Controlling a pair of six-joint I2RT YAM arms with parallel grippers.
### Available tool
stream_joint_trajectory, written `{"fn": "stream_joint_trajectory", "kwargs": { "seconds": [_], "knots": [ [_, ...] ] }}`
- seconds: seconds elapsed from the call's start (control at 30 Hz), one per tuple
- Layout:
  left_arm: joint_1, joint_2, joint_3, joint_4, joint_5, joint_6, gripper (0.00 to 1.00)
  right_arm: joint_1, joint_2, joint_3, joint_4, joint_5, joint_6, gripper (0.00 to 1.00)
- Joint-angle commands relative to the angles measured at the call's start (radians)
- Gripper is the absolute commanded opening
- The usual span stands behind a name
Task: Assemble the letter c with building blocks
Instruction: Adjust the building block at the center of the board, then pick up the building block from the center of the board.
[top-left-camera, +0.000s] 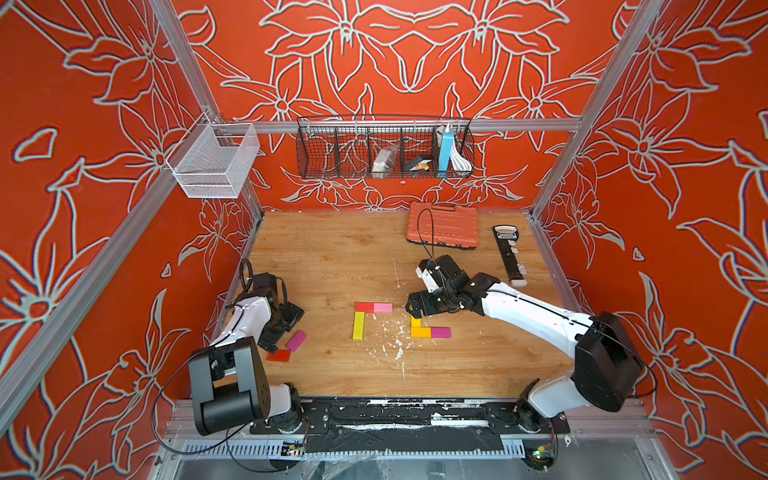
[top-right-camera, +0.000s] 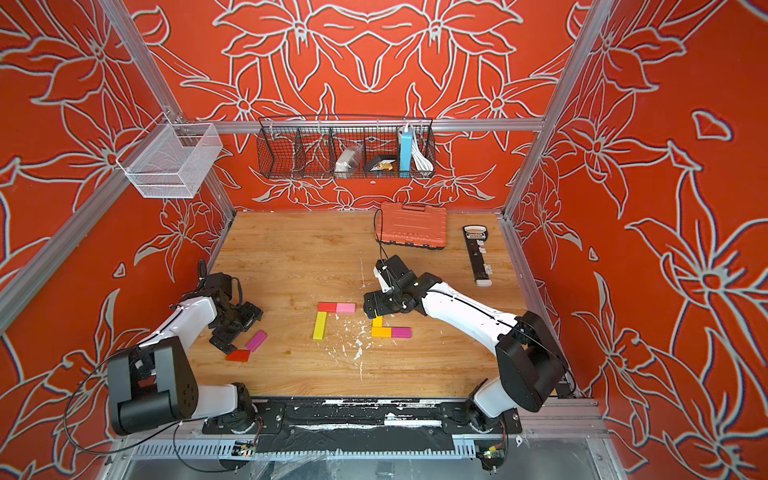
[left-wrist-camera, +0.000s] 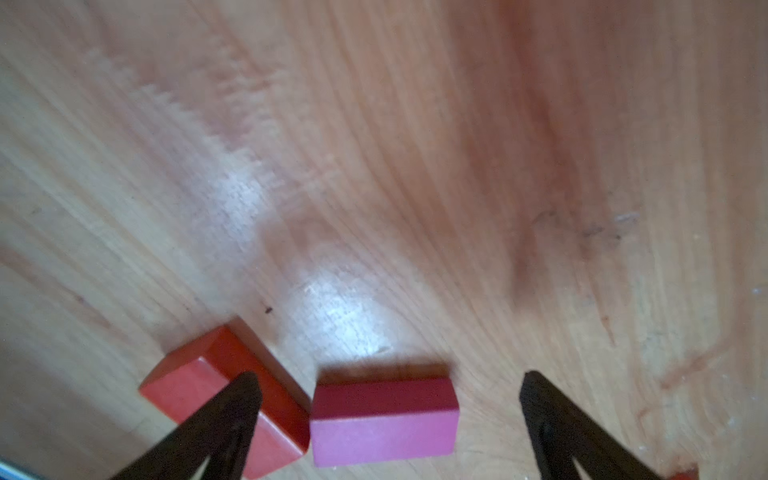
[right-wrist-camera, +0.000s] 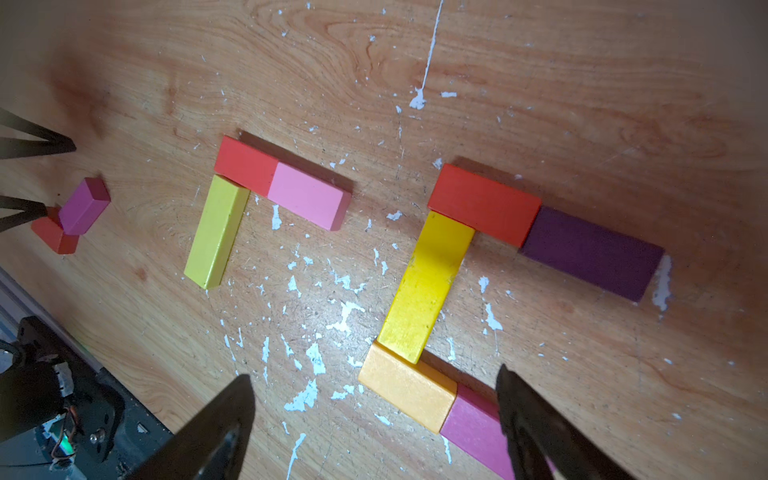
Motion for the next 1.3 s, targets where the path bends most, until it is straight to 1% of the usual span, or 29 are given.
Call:
{"fn": "stream_joint_trajectory", "kwargs": {
  "seconds": [0.0,0.13,0.2,0.3,0.4,0.53,0.63,0.7,0.8,0.87,0.97,1.1,1.27],
  "knots": [
    [0.006,0.007,-0.022,0.012,0.056,0.014,0.98,-0.004,-0.024,-0.018,-0.001,-0.002,0.007,0.93],
    [0.005,-0.007,-0.061,0.050,0.160,0.004,0.98,-0.004,-0.029,-0.019,-0.001,-0.002,0.015,0.93],
    [0.006,-0.021,-0.089,0.076,0.228,-0.017,0.98,-0.004,-0.028,-0.018,0.001,-0.002,0.019,0.93],
    [0.000,-0.048,-0.117,0.102,0.293,-0.048,0.98,-0.004,-0.028,-0.016,0.006,-0.005,0.029,0.93],
    [-0.022,-0.080,-0.126,0.106,0.321,-0.066,0.98,-0.003,-0.024,-0.016,0.015,-0.012,0.042,0.93],
    [-0.081,-0.102,-0.127,0.117,0.335,-0.094,0.98,-0.003,-0.018,-0.015,0.023,-0.020,0.056,0.93],
    [-0.130,-0.109,-0.120,0.131,0.335,-0.111,0.98,-0.002,-0.017,-0.013,0.023,-0.023,0.062,0.93],
    [-0.159,-0.108,-0.105,0.122,0.328,-0.098,0.98,-0.002,-0.018,-0.013,0.022,-0.025,0.066,0.92],
    [-0.183,-0.115,-0.065,0.056,0.262,-0.060,0.98,-0.002,-0.018,-0.013,0.019,-0.028,0.067,0.93],
    [-0.183,-0.136,-0.059,0.019,0.217,-0.058,0.98,-0.003,-0.013,-0.010,0.019,-0.034,0.069,0.92],
    [-0.183,-0.174,-0.067,-0.011,0.164,-0.107,0.98,-0.002,-0.006,0.000,0.019,-0.046,0.071,0.92],
    [-0.188,-0.207,-0.082,-0.013,0.143,-0.208,0.98,-0.002,0.006,0.018,0.017,-0.059,0.073,0.92],
    [-0.199,-0.207,-0.068,-0.014,0.126,-0.289,0.98,-0.002,0.016,0.028,0.019,-0.071,0.079,0.93]
  ]
}}
